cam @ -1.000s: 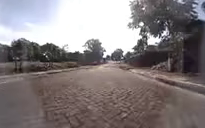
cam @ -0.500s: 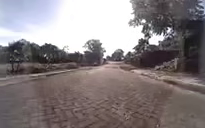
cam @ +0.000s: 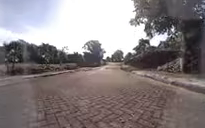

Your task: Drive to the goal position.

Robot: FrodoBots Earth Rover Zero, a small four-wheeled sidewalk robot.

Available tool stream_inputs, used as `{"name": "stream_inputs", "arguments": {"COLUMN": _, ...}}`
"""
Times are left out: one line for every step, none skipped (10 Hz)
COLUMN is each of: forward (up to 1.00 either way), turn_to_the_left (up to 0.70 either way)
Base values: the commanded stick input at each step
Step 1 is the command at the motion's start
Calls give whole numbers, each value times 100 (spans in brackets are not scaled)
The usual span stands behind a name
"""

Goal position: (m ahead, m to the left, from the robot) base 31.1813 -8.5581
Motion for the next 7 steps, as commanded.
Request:
{"name": "stream_inputs", "arguments": {"forward": 100, "turn_to_the_left": 0}}
{"name": "stream_inputs", "arguments": {"forward": 100, "turn_to_the_left": 0}}
{"name": "stream_inputs", "arguments": {"forward": 100, "turn_to_the_left": 0}}
{"name": "stream_inputs", "arguments": {"forward": 100, "turn_to_the_left": 0}}
{"name": "stream_inputs", "arguments": {"forward": 100, "turn_to_the_left": 0}}
{"name": "stream_inputs", "arguments": {"forward": 100, "turn_to_the_left": 0}}
{"name": "stream_inputs", "arguments": {"forward": 100, "turn_to_the_left": 0}}
